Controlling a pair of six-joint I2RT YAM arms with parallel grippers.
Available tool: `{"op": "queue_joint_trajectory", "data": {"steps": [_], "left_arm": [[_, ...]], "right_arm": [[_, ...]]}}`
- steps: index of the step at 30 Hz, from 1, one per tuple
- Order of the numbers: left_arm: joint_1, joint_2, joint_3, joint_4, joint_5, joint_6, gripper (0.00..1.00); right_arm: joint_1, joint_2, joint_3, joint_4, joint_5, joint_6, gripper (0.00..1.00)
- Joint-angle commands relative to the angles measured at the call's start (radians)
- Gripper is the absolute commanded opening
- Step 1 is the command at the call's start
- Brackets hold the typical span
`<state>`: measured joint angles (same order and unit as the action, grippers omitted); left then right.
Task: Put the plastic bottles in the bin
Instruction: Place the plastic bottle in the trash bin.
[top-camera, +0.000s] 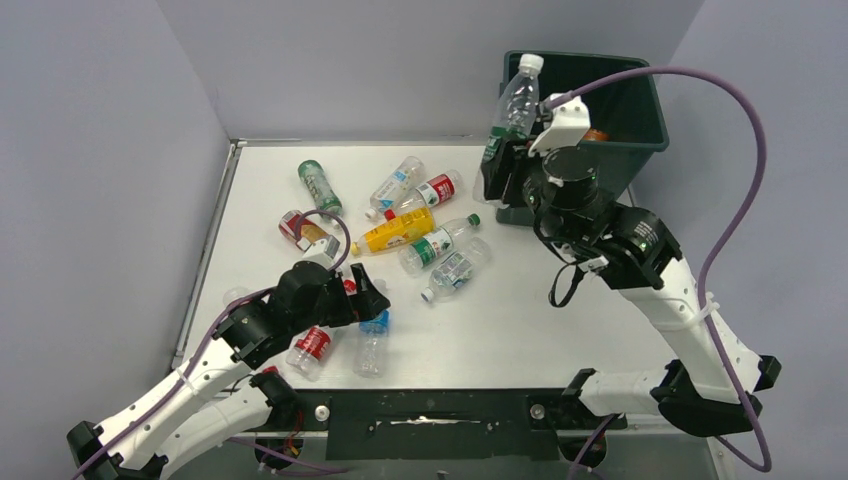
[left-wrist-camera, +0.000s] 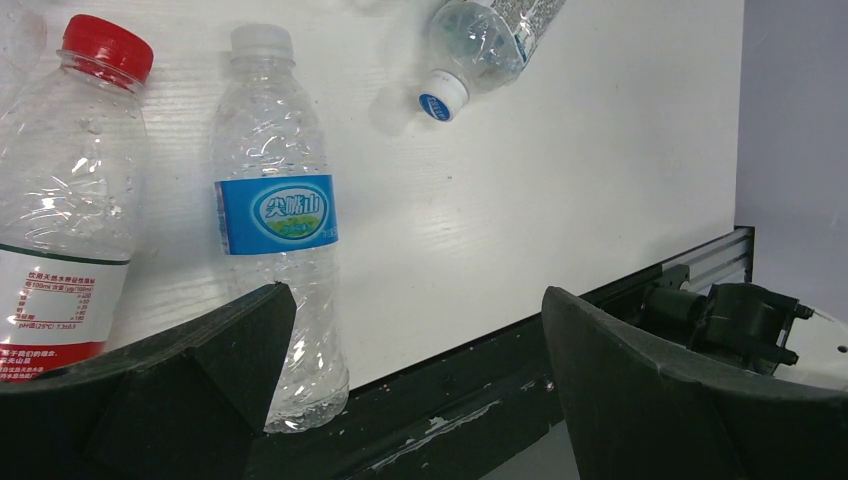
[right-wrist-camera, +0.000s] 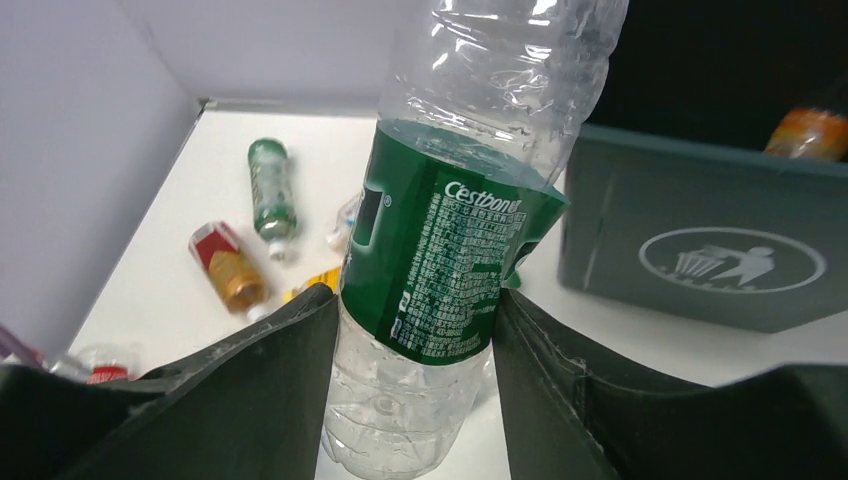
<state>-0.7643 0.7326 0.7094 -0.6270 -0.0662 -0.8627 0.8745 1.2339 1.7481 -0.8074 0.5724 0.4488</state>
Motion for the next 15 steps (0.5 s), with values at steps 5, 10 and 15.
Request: {"op": "queue_joint_trajectory", "data": {"steps": [5, 10, 15], "left_arm": [[-0.003, -0.003, 0.012, 0.058, 0.015, -0.006, 0.98], [-0.003, -0.002, 0.008, 0.062, 0.022, -0.01, 0.98], [-0.004, -0.001, -0.004, 0.077, 0.038, -0.022, 0.98]], "right_arm": [[-0.203, 0.05, 0.112, 0.116, -0.098, -0.15, 0.54], [-0.328, 0.108, 0.153, 0.137, -0.161, -0.186, 0.54], [-0.502, 0.181, 0.232, 0.15, -0.299, -0.159, 0.54]]}}
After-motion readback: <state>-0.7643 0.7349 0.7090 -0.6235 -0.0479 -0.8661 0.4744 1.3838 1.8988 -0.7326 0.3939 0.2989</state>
